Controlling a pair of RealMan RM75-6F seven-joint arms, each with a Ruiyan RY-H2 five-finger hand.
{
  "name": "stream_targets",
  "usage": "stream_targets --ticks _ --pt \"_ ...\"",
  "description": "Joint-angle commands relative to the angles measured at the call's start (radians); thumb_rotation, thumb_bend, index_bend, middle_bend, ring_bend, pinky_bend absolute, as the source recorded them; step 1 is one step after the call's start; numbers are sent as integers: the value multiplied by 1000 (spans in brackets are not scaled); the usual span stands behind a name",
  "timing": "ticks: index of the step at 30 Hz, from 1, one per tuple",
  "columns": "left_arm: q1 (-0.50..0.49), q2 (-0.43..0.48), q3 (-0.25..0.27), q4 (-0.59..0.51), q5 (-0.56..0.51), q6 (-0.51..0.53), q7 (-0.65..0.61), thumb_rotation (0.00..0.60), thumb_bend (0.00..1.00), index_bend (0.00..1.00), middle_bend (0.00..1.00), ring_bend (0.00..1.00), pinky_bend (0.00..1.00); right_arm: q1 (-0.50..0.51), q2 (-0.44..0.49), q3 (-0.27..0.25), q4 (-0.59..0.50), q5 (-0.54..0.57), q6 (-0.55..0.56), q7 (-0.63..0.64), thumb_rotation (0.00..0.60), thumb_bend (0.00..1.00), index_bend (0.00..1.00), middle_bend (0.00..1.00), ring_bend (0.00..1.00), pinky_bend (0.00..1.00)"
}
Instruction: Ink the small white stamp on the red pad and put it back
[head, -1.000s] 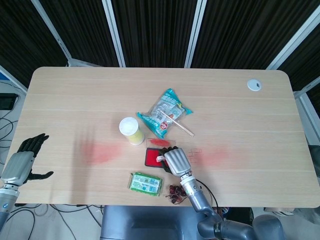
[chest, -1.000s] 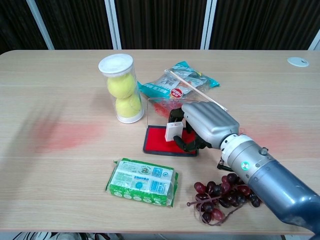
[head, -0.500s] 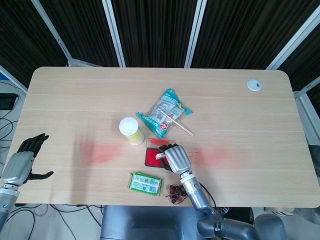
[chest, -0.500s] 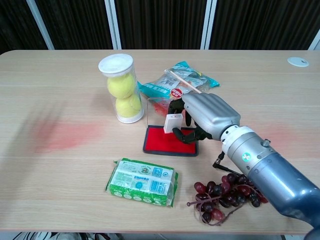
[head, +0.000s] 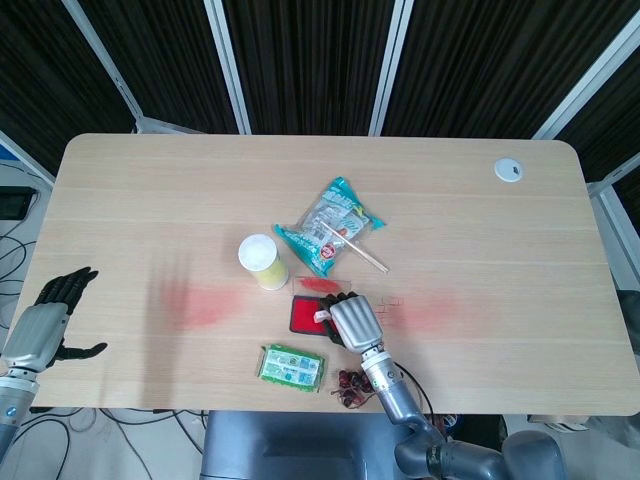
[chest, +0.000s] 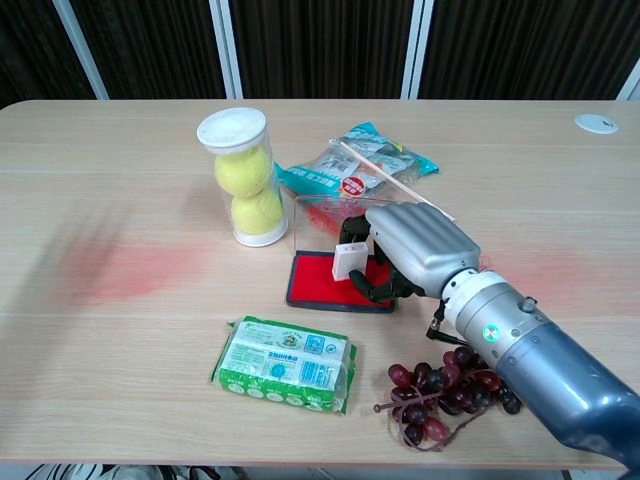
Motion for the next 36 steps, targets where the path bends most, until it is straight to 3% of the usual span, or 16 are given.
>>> stream_targets --ticks 1,11,22,36 --pt "0 0 0 0 0 0 -2 600 35 47 0 0 0 1 -1 3 -1 -4 6 6 600 646 747 610 512 541" --pt "1 -1 0 1 1 3 1 600 35 47 0 0 0 4 33 21 -58 -26 43 16 600 647 747 611 512 541" --pt "3 -5 -1 2 1 11 13 600 36 47 0 0 0 -40 150 6 -138 -38 88 5 600 646 746 607 511 541" --pt "8 -13 -4 -2 -4 23 34 600 36 47 0 0 0 -115 234 -20 -114 -2 100 53 600 633 745 550 468 540"
